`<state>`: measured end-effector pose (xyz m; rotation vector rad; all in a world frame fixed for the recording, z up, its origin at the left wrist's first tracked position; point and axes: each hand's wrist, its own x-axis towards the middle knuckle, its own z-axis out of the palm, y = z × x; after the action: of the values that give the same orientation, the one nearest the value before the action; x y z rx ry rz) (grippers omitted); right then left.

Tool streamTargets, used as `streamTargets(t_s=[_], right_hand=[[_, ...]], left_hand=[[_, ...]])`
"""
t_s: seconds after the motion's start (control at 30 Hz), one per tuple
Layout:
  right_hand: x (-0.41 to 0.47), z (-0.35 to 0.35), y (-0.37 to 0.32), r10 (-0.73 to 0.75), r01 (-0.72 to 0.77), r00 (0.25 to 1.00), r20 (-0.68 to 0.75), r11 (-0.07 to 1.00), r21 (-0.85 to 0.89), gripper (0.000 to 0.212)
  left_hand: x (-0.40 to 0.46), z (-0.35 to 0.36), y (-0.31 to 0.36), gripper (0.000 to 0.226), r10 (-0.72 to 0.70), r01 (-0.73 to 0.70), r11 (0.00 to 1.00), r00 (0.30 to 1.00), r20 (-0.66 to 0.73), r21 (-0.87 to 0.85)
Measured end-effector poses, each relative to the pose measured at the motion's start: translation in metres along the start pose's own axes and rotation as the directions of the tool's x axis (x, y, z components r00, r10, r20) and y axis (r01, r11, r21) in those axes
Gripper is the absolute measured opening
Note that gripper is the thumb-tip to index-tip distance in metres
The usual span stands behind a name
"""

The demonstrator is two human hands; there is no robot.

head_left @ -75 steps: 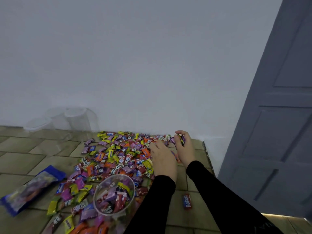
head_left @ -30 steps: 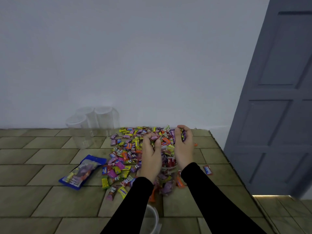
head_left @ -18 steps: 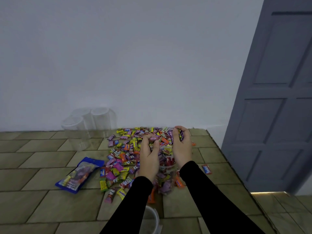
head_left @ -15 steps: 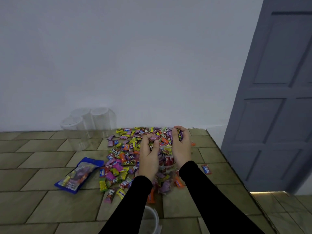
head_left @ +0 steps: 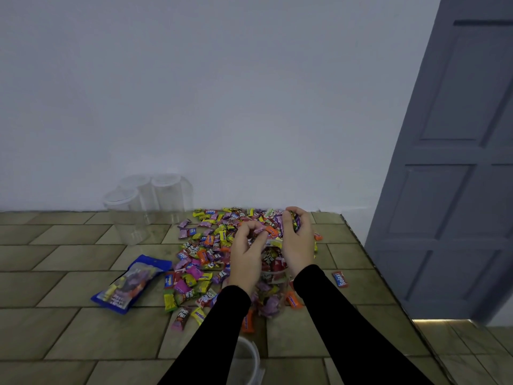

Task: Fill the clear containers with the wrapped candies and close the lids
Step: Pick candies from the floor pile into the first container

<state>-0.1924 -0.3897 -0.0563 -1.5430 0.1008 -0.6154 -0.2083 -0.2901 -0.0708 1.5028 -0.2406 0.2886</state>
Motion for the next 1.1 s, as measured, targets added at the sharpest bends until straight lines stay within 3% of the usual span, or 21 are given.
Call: streamTargets(t_s=[0.17,0.3,0.4,0.5,0.57,0.83,1.0,1.1], right_hand=[[0.000,0.000,-0.001,-0.011,0.011,1.000,0.007,1.000,-0.003,0.007],[0.000,0.000,-0.001,-0.019,0.019,1.000,0.017,1.000,-0.009,0.008],[-0.001,-0.001,-0.001,-0.018,0.018,0.999,0.027,1.000,-0.012,0.009],[-0.002,-0.001,-0.001,-0.018,0.019,0.999,0.035,1.000,-0.010,0.009],[-0.002,-0.001,-0.001,-0.017,0.017,0.999,0.036,1.000,-0.005,0.010],[-0.002,-0.009,-0.005,-0.038,0.039,0.992,0.124,0.999,-0.002,0.009],[-0.005,-0.024,0.000,-0.175,0.237,0.939,0.294,0.953,-0.190,0.009],[-0.006,-0.031,0.000,-0.266,0.398,0.873,0.409,0.873,-0.281,0.012]], left_hand=[[0.000,-0.001,0.000,0.011,0.034,-0.034,0.999,0.999,0.012,0.009],[-0.006,-0.002,0.002,0.020,0.019,-0.021,0.999,0.997,-0.069,-0.031],[-0.008,-0.001,-0.011,0.047,-0.128,0.126,0.991,0.989,-0.079,-0.036],[-0.010,0.000,-0.022,0.087,-0.348,0.344,0.930,0.937,-0.008,-0.129],[-0.010,0.003,-0.028,0.102,-0.422,0.416,0.891,0.906,0.005,-0.182],[-0.013,0.008,-0.022,0.097,-0.431,0.411,0.886,0.901,-0.054,-0.214],[-0.016,0.010,-0.014,0.091,-0.416,0.388,0.889,0.907,-0.073,-0.241],[-0.015,0.009,-0.019,0.108,-0.416,0.379,0.893,0.901,-0.124,-0.243]])
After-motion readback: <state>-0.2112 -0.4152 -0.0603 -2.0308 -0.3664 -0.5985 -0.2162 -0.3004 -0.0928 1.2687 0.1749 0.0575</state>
